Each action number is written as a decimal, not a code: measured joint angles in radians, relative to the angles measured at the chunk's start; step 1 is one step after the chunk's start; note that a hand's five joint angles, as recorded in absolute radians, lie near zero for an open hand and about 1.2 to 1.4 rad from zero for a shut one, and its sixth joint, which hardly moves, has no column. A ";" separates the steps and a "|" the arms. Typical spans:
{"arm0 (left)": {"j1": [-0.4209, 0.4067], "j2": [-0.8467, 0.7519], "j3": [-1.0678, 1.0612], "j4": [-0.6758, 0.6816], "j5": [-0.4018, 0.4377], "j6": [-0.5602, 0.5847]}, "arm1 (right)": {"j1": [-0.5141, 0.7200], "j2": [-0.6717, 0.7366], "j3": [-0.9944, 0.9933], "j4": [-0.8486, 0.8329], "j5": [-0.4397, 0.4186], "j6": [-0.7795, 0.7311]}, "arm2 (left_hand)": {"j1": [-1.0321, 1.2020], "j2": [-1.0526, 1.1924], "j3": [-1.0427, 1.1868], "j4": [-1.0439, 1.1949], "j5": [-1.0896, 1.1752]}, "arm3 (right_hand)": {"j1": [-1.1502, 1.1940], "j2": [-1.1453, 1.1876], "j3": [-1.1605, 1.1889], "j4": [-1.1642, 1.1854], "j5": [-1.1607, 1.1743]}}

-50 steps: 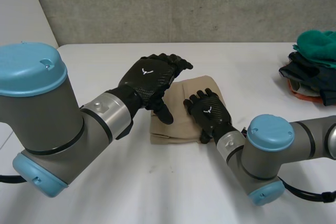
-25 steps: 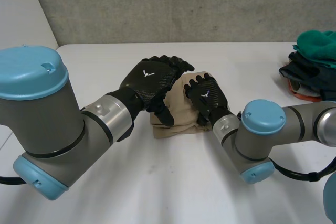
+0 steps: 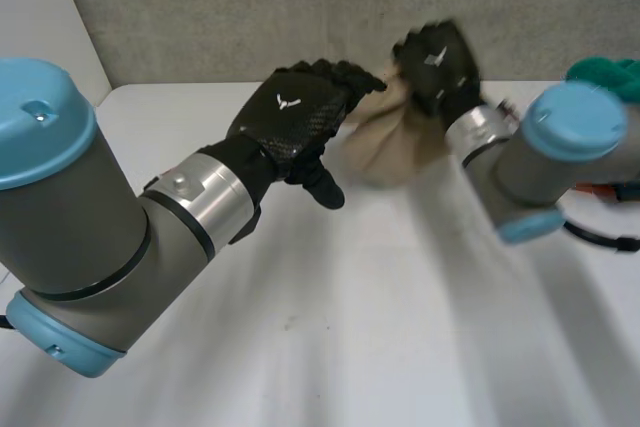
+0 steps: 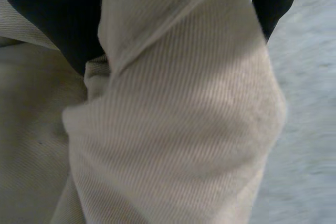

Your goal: Fold the laundry.

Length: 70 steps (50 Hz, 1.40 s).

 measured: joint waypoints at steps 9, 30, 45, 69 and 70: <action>-0.019 0.031 0.005 0.023 0.002 -0.028 | -0.200 -0.061 -0.176 -0.011 -0.062 0.162 | 0.000 0.000 0.000 0.000 0.000 | 0.000 0.000 0.000 0.002 0.018; -0.047 0.021 0.003 0.023 0.077 -0.043 | -0.729 0.249 -0.468 -0.063 -0.375 0.566 | 0.000 0.000 0.000 0.000 0.000 | 0.000 0.009 0.009 0.008 0.027; -0.045 0.004 -0.022 0.023 0.116 -0.043 | -0.842 0.385 -0.281 -0.228 -0.472 0.579 | 0.000 0.000 0.000 0.000 0.000 | 0.000 0.009 0.018 0.008 0.087; -0.044 0.017 -0.032 0.022 0.124 -0.046 | -0.876 0.051 -0.077 0.081 -0.390 0.467 | 0.000 0.000 0.000 0.000 0.000 | -0.800 -0.921 -0.926 -0.967 -0.842; -0.044 0.018 -0.033 0.022 0.124 -0.046 | -0.881 0.036 -0.072 0.109 -0.380 0.447 | 0.000 0.000 0.000 0.000 0.000 | -0.800 -0.921 -0.926 -0.967 -0.842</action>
